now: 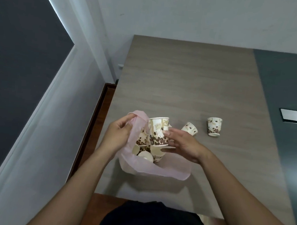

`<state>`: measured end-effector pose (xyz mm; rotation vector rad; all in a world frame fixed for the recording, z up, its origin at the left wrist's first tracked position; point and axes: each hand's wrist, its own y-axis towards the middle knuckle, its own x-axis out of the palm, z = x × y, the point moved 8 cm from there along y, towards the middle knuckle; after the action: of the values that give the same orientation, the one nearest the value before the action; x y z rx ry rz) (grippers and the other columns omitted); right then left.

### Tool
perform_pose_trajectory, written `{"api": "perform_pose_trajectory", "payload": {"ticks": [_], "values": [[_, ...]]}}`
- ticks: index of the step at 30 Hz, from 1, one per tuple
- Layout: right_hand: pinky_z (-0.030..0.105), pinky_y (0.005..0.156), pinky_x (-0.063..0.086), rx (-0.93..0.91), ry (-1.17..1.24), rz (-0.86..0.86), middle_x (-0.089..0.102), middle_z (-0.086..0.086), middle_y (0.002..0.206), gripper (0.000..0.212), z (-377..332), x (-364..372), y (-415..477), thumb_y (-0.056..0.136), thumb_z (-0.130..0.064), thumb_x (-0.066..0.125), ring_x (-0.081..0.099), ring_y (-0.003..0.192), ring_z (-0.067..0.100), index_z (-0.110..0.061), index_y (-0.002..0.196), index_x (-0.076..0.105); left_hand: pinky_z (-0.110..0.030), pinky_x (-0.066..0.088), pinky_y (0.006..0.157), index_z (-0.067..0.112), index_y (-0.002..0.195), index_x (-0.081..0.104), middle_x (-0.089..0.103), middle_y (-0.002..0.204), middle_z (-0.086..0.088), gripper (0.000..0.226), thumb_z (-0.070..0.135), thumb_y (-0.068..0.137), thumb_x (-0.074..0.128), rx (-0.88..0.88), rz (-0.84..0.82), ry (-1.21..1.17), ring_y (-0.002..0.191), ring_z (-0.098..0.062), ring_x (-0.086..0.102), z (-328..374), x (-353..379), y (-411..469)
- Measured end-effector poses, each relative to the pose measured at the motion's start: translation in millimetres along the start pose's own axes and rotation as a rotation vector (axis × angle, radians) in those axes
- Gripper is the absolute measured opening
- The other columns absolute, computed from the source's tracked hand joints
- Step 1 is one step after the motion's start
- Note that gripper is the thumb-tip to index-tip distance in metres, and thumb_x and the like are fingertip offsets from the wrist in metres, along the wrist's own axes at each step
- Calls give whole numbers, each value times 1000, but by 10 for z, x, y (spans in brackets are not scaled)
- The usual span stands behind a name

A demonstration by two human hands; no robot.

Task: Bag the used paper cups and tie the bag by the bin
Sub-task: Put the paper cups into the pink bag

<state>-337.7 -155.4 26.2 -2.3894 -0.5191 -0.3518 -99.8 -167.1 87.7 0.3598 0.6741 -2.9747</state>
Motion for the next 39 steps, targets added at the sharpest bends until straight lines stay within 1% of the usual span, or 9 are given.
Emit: {"api": "perform_pose_trajectory", "payload": {"ticks": [4, 9, 11, 15, 17, 20, 25, 29, 39], "values": [[53, 109, 58, 39, -194, 7, 80, 4, 125, 47, 275, 247, 22, 86, -44, 90, 75, 113, 21, -23, 126, 74, -49, 54, 119, 34, 144, 74, 74, 146, 10, 47, 10, 107, 58, -42, 9, -40, 137, -15, 69, -55, -20, 35], [29, 99, 54, -42, -649, 48, 70, -10, 127, 46, 555, 565, 222, 99, -39, 76, 69, 111, 5, -25, 143, 68, -35, 50, 121, 37, 143, 74, 69, 152, 11, 51, 7, 106, 56, -15, -64, -46, 143, -9, 61, -2, 103, 0], [31, 107, 52, -96, -815, 60, 71, -8, 131, 48, 647, 650, 327, 103, -34, 70, 67, 116, 10, -23, 149, 64, -32, 52, 116, 40, 140, 75, 70, 151, 11, 49, 8, 108, 56, 1, -100, -34, 140, -9, 63, 15, 173, -26], [26, 84, 60, -53, -905, 132, 75, -2, 133, 49, 690, 603, 400, 103, -44, 69, 73, 101, 16, -27, 148, 64, -46, 54, 118, 42, 136, 78, 74, 145, 14, 43, 14, 109, 58, 17, -103, 10, 136, -19, 69, -37, 230, -57], [31, 97, 59, -103, -942, 178, 79, -9, 125, 39, 597, 493, 377, 103, -47, 67, 74, 104, 10, -29, 138, 74, -43, 58, 113, 40, 137, 78, 75, 143, 17, 44, 12, 109, 57, 29, -70, 25, 128, -14, 72, -38, 208, -51], [35, 96, 60, -135, -830, 201, 80, -12, 108, 28, 416, 262, 281, 105, -45, 67, 79, 89, 4, -24, 116, 82, -27, 59, 88, 34, 137, 78, 78, 137, 14, 44, 10, 110, 55, 47, -27, 25, 104, -8, 73, -6, 175, -57], [41, 72, 63, -136, -321, 316, 82, 8, 94, 34, 109, -311, 117, 111, -30, 59, 77, 63, 33, -3, 104, 79, -29, 55, 106, 32, 137, 79, 74, 135, 20, 37, 15, 113, 57, 32, 23, -18, 129, -6, 68, -6, 137, -76], [31, 50, 43, -192, 26, 663, 59, 3, 72, 40, 29, -1013, 65, 108, -43, 57, 45, 38, 20, -6, 104, 73, -37, 54, 116, 33, 136, 80, 72, 143, 18, 38, 14, 112, 57, 16, 49, -7, 134, -7, 64, -35, 118, -71], [28, 67, 54, -17, -439, 640, 80, 7, 90, 23, 344, -1180, 460, 107, -30, 63, 71, 68, 11, -11, 113, 75, -39, 55, 114, 40, 131, 80, 68, 126, 35, 38, 16, 112, 58, -29, 80, 15, 133, -8, 65, -110, 45, -93]]}}
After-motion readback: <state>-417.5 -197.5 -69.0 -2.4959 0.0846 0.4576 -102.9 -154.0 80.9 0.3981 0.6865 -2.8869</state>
